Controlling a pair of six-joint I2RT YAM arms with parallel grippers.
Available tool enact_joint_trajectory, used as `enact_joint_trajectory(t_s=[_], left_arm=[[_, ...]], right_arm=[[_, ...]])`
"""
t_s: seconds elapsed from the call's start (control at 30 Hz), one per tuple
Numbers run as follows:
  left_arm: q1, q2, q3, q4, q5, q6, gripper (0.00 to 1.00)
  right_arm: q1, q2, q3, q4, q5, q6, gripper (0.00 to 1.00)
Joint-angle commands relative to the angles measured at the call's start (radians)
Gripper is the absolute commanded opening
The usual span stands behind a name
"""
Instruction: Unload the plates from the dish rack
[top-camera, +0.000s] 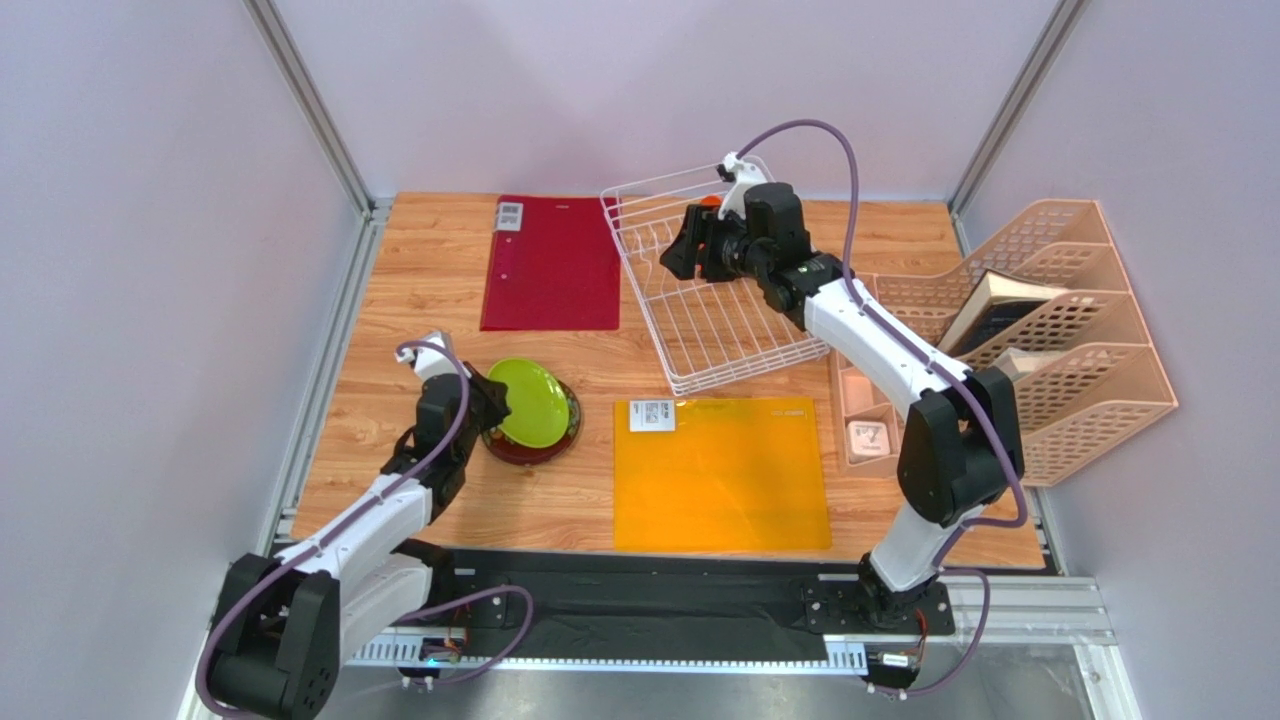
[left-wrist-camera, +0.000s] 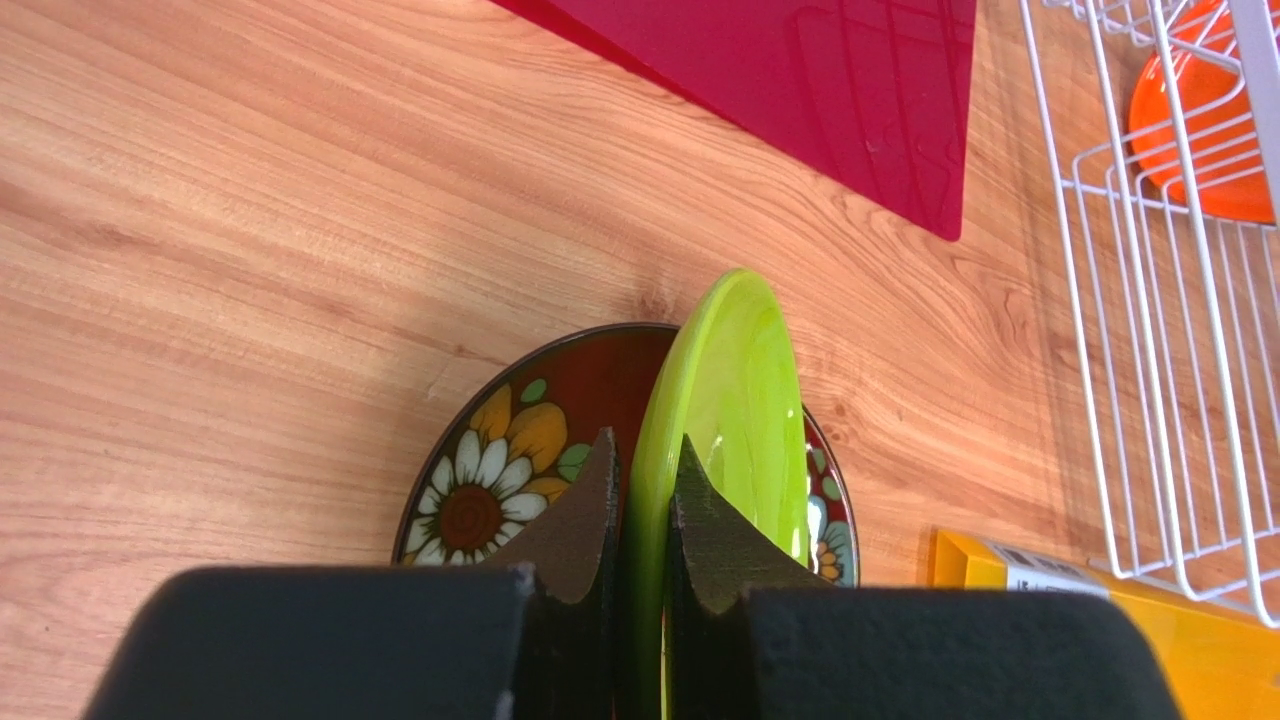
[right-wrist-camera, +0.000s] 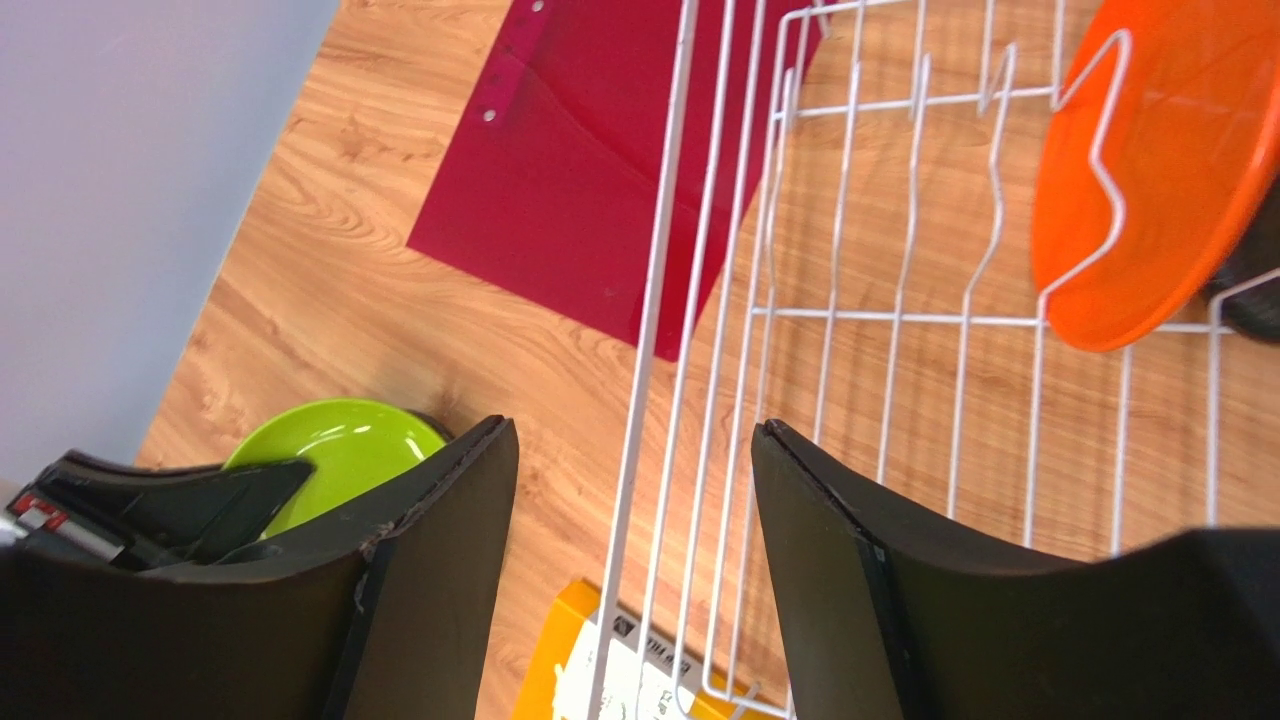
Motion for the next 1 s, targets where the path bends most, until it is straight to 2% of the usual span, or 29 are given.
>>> enact_joint_trajectory(t_s=[0.0, 0.07, 0.17, 0.33, 0.47, 0.53, 0.57, 0.73, 0.83, 0.97], left_arm=[[0.002, 0.03, 0.016, -0.024, -0.006, 0.001, 0.1], [0.002, 0.033, 0.022, -0.045, -0.015, -0.001, 0.17], [0.002, 0.033, 0.027, -0.065, -0.022, 0.004, 0.22], [0.002, 0.023, 0.027, -0.101, -0.042, 0.013, 0.29], [0.002, 0.013, 0.023, -0.124, -0.065, 0.022, 0.48], [0.002, 0.009, 0.028, -0.141, -0.07, 0.03, 0.5], [0.002, 0.007, 0.031, -0.148, -0.081, 0.033, 0.55], [0.002, -0.003, 0.037, -0.174, -0.105, 0.038, 0.64], [0.002, -0.025, 0.039, -0.184, -0.121, 0.05, 0.71], [0.002, -0.049, 0.039, -0.19, -0.136, 0.062, 0.72]], right_arm=[[-0.016, 0.055, 0.097, -0.02, 0.119, -0.054, 0.64], [-0.021, 0.083, 0.139, -0.045, 0.176, -0.08, 0.64], [-0.029, 0.147, 0.207, -0.075, 0.291, -0.114, 0.64], [-0.035, 0.248, 0.294, -0.118, 0.332, -0.144, 0.63], [-0.038, 0.291, 0.336, -0.126, 0.334, -0.147, 0.63], [-0.039, 0.313, 0.357, -0.126, 0.332, -0.16, 0.63], [-0.042, 0.321, 0.364, -0.123, 0.326, -0.161, 0.64], [-0.045, 0.37, 0.419, -0.126, 0.348, -0.18, 0.64], [-0.047, 0.377, 0.445, -0.137, 0.412, -0.209, 0.64], [-0.048, 0.379, 0.449, -0.142, 0.498, -0.238, 0.64]])
